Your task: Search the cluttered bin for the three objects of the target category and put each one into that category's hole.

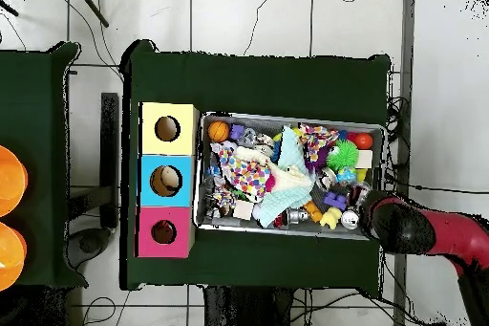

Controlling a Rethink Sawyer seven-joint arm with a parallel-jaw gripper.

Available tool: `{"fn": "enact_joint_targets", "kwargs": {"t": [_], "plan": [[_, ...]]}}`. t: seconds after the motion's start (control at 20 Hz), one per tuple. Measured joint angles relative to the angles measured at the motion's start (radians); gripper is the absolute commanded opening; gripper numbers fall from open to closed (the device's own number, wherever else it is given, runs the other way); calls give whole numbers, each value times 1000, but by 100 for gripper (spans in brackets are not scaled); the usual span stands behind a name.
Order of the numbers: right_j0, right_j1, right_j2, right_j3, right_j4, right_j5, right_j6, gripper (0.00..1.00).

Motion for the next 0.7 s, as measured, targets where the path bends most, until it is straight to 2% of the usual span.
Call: {"fn": "enact_joint_targets", "kwargs": {"t": [0.7], "plan": [[47, -2, -98, 23, -1, -42, 0, 100]]}}
